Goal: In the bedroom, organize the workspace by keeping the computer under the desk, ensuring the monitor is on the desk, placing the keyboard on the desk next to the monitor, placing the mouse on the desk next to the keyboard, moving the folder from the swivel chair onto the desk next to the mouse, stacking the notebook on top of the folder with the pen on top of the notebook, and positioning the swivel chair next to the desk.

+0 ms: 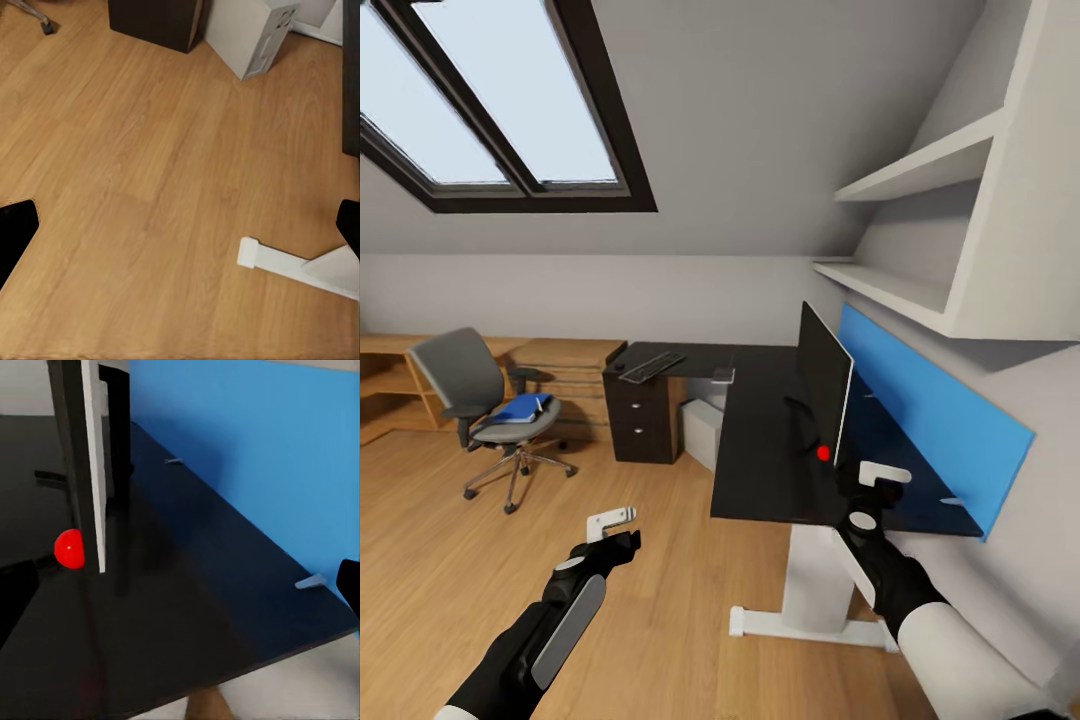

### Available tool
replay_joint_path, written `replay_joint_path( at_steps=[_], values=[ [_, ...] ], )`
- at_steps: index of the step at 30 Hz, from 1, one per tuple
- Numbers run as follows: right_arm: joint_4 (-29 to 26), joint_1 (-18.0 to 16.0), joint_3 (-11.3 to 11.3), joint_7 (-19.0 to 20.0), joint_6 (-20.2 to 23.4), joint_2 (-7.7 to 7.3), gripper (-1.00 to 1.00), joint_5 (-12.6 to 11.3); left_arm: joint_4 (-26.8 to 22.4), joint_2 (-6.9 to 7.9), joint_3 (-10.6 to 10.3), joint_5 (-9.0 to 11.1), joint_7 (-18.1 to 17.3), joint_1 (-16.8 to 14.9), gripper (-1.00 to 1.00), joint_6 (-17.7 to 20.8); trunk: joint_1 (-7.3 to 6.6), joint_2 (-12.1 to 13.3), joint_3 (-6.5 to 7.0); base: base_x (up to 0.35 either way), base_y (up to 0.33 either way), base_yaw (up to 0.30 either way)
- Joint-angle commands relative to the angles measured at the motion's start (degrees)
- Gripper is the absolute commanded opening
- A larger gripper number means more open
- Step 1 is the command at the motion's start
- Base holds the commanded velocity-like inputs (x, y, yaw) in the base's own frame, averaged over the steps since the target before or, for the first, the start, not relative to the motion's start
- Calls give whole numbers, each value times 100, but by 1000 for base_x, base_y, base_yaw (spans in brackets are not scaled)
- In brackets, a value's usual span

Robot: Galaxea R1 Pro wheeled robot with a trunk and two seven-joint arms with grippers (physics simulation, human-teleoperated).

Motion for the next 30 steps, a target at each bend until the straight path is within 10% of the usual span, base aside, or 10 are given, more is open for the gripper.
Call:
replay_joint_path(
  at_steps=[1,13,14,20,25,30],
  values=[
    [-7,-7,49,-45,-27,24,100,-59,-7,7,-20,52,56,-6,100,7,-2,-7,-9,-335,0,0],
    [-150,859,77,-32,-96,457,100,-95,990,-1,-37,34,3,2,100,-70,-2,-7,-9,-334,0,0],
    [-111,1332,77,-19,-218,632,100,-82,1629,-1,-45,24,3,19,100,-91,-24,33,9,-29,0,0],
    [231,1617,80,-4,-237,696,100,-74,2482,-14,-51,6,8,20,100,-152,-156,274,117,-10,0,0],
    [1144,1673,114,332,-539,726,100,-73,3376,-61,-110,8,-30,20,100,-858,-266,474,207,-1,0,0],
    [2593,1684,117,1600,-1789,703,100,-52,4847,-334,-288,-25,-487,20,100,-2400,-376,675,296,0,0,0]
  ],
)
